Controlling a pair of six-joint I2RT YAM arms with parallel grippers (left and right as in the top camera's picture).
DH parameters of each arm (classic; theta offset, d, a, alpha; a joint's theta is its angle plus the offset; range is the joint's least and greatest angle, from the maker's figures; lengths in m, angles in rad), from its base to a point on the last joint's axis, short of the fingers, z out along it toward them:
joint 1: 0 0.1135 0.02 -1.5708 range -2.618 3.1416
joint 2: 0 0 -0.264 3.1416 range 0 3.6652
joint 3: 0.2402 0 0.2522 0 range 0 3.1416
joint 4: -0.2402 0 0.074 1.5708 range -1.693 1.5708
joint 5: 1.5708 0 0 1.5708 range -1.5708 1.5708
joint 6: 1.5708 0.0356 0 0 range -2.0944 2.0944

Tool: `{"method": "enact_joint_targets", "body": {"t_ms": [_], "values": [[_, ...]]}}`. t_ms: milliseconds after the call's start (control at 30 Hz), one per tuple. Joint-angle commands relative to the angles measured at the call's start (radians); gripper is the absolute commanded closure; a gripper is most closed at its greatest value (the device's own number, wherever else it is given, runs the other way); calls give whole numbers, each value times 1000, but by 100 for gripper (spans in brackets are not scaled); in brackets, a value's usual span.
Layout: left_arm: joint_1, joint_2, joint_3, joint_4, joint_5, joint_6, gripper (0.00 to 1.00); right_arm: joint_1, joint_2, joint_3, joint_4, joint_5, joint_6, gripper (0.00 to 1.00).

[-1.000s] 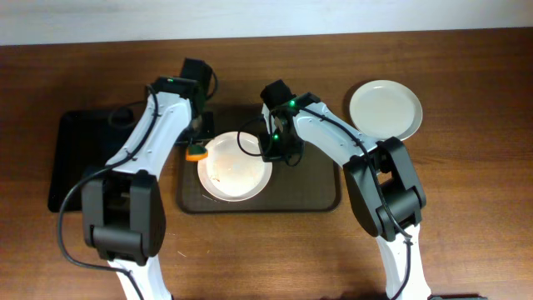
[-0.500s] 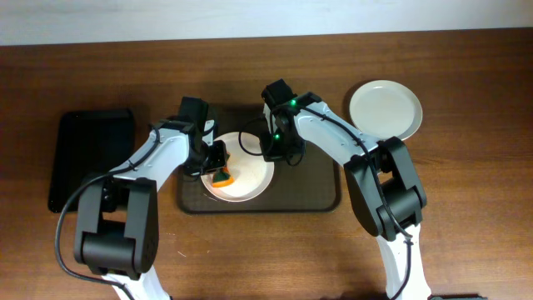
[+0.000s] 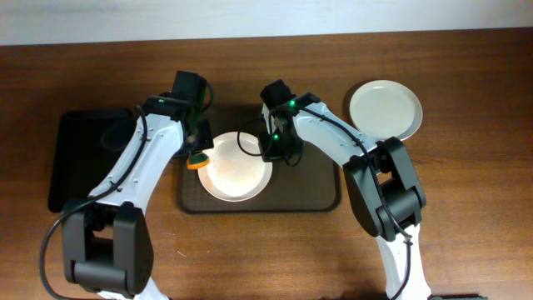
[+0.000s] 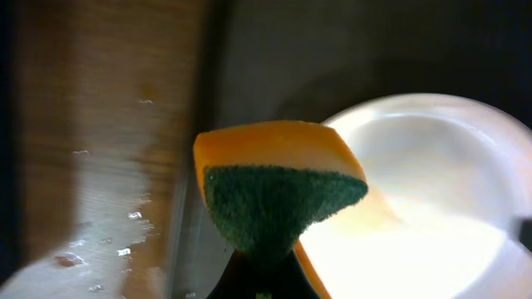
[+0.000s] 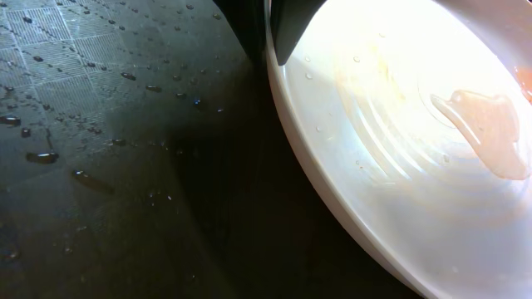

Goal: Clean dirty plates on tray and stack at the side
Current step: 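Scrub the last plate with the sponge in the left gripper, then lift the last plate with the right gripper and stack it on the pile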

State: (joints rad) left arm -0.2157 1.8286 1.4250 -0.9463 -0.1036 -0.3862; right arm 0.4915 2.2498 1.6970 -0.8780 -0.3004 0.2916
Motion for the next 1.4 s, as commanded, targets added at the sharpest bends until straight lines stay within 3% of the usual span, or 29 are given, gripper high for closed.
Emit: {"method": "enact_joint_targets", "body": {"t_ms": [0,233,267,300,500,600,733,933,1067,1200,1300,1367], "values": [[-8,-7,-84,110,200,-10,100,-10,30,-17,-4,76,6,96],[-15,-6,-391,396,181,-66,100,-10,30,-17,-12,76,6,95],[-15,-6,-400,393,125,-66,100,-10,30,-17,-15,76,6,95],[-15,-10,-396,362,-48,-66,100,-10,30,-17,-19,76,6,96],[-15,-181,-180,180,-420,-66,100,-9,30,-16,-45,76,5,96],[-15,-335,-138,153,-431,-66,100,-9,-11,44,-111,105,2,96],[-15,-371,-161,71,-328,-66,100,37,-132,212,-235,487,-27,96],[-14,-370,-214,77,-311,-66,100,269,-196,278,-275,1317,-29,96],[17,-370,-214,77,-266,-66,100,356,-196,278,-270,1610,-29,96],[37,-370,-214,77,-250,-66,100,322,-196,278,-270,1475,-28,96],[38,-370,-214,77,-251,-66,100,213,-196,278,-271,1059,4,96],[38,-370,-214,77,-251,-66,100,44,-196,278,-271,582,5,96]]}}
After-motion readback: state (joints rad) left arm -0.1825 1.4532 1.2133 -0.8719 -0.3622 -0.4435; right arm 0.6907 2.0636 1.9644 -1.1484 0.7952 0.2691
